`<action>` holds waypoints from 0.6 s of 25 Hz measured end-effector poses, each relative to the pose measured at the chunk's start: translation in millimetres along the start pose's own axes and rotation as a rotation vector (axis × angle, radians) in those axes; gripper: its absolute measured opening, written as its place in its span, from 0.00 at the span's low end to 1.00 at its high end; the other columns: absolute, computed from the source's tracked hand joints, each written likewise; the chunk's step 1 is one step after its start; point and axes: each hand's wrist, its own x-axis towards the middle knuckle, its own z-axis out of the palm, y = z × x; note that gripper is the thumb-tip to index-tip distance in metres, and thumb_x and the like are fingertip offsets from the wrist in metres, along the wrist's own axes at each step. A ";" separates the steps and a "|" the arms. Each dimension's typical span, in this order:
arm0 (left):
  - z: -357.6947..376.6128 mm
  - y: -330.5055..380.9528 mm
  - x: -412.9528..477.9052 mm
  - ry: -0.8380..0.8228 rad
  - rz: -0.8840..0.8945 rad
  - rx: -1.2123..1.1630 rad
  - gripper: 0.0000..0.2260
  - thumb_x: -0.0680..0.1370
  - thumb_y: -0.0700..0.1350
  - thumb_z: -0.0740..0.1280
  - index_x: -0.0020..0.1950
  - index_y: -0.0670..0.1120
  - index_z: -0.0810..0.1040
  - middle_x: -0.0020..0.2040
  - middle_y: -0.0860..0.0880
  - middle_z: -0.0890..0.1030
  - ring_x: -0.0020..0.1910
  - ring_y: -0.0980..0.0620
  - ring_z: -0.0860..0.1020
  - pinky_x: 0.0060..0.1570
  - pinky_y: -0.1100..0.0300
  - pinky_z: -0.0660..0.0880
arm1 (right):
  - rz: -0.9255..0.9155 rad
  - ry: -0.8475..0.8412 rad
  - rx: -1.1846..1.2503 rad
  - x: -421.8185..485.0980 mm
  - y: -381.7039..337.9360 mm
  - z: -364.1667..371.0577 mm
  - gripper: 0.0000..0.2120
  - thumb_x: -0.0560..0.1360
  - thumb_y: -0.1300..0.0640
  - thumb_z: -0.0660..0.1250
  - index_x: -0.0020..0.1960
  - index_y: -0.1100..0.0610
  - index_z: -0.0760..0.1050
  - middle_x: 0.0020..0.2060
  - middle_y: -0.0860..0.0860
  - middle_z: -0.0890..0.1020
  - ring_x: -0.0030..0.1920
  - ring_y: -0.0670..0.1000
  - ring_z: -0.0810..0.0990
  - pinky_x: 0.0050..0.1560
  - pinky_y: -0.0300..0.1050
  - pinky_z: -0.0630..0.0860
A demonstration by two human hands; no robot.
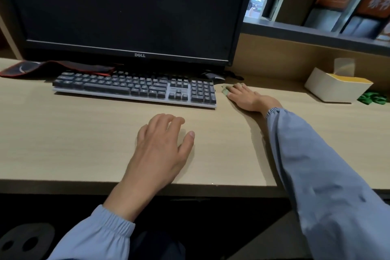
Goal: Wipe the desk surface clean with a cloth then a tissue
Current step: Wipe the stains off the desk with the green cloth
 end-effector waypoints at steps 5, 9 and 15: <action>0.3 -0.5 -5.9 0.066 0.023 -0.044 0.19 0.85 0.57 0.56 0.71 0.50 0.73 0.68 0.55 0.74 0.71 0.55 0.66 0.71 0.51 0.62 | -0.119 -0.041 0.001 -103.3 -3.4 26.1 0.27 0.83 0.35 0.39 0.81 0.38 0.40 0.81 0.43 0.41 0.80 0.47 0.36 0.78 0.59 0.40; -10.3 -4.1 -17.9 0.187 0.136 -0.154 0.10 0.84 0.46 0.62 0.63 0.47 0.78 0.60 0.53 0.78 0.64 0.54 0.71 0.66 0.51 0.69 | -0.166 -0.044 -0.013 -191.5 -15.9 48.1 0.26 0.84 0.38 0.39 0.80 0.37 0.38 0.80 0.39 0.38 0.79 0.44 0.33 0.79 0.54 0.37; -33.8 -48.4 -53.4 0.293 0.134 -0.035 0.07 0.82 0.42 0.64 0.58 0.45 0.80 0.55 0.50 0.80 0.57 0.47 0.77 0.58 0.48 0.73 | -0.281 0.011 -0.011 -235.1 -76.5 65.4 0.26 0.82 0.36 0.38 0.79 0.34 0.39 0.79 0.35 0.37 0.77 0.38 0.30 0.80 0.52 0.37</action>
